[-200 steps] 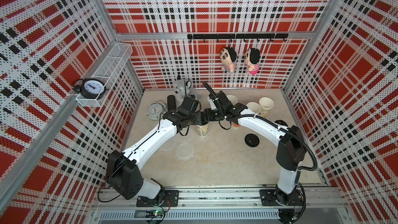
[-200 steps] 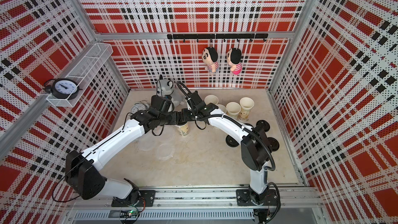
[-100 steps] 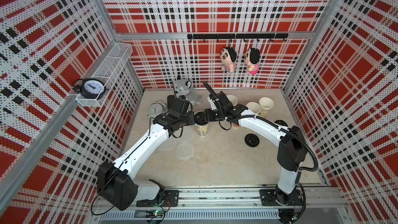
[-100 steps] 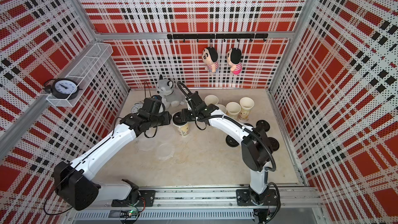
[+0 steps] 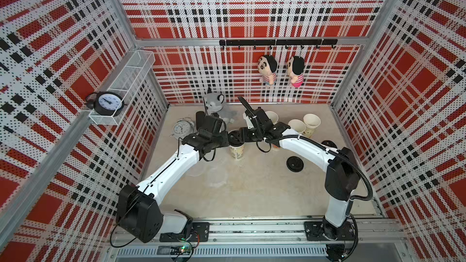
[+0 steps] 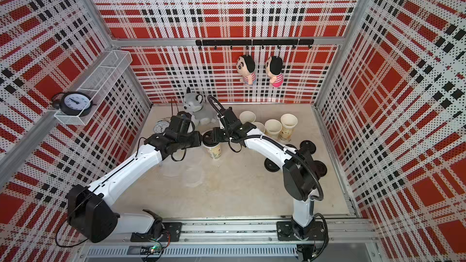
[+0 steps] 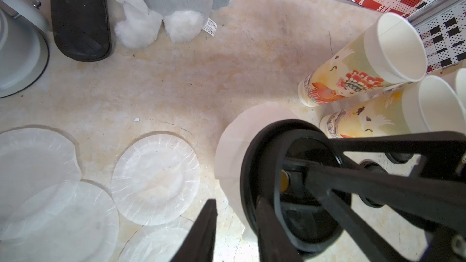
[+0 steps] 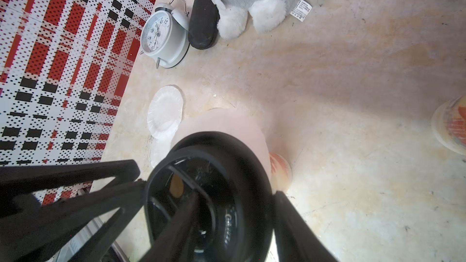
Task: Put the leak-proof paper on the milk tea cups
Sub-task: Secure the cup lid on the cup.
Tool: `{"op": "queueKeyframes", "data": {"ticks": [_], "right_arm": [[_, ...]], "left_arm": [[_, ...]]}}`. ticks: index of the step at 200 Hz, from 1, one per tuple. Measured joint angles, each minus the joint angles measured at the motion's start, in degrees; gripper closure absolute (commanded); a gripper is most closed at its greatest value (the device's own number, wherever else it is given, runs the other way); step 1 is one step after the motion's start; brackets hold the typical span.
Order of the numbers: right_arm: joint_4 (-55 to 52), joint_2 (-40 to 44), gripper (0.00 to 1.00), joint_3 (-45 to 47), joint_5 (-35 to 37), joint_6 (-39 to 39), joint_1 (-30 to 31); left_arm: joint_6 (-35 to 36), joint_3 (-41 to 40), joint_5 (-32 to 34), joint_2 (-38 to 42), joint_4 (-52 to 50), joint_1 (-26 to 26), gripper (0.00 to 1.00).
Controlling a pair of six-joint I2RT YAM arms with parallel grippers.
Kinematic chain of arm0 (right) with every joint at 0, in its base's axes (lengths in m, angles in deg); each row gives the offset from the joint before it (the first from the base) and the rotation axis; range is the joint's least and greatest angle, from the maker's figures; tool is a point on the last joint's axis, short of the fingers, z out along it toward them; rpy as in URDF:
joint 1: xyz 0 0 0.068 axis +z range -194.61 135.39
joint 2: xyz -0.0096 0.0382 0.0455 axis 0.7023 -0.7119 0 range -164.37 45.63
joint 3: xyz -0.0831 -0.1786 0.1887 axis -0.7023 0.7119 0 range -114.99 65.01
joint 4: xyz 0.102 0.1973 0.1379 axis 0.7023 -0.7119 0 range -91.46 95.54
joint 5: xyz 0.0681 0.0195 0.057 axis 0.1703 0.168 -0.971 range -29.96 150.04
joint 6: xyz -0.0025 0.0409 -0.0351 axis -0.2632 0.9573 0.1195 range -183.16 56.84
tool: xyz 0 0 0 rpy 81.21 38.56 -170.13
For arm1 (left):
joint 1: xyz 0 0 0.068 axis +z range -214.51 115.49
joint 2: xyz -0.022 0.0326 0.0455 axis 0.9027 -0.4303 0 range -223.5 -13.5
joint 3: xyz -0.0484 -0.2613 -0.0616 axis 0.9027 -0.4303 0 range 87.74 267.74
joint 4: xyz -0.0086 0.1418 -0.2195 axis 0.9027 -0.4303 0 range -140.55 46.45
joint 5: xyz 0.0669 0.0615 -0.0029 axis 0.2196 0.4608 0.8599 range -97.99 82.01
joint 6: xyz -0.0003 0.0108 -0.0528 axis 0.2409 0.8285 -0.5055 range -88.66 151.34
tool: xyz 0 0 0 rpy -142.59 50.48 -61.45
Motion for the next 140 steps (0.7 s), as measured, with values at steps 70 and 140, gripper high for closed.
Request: {"op": "queueKeyframes", "data": {"ticks": [70, 140], "right_arm": [[0.83, 0.92, 0.51, 1.68, -0.02, 0.33, 0.00], [2.89, 1.51, 0.52, 3.39, -0.31, 1.11, 0.00]], "left_arm": [[-0.28, -1.62, -0.55, -0.83, 2.08, 0.00, 0.69], [-2.36, -7.37, -0.04, 1.66, 8.72, -0.74, 0.70]]}}
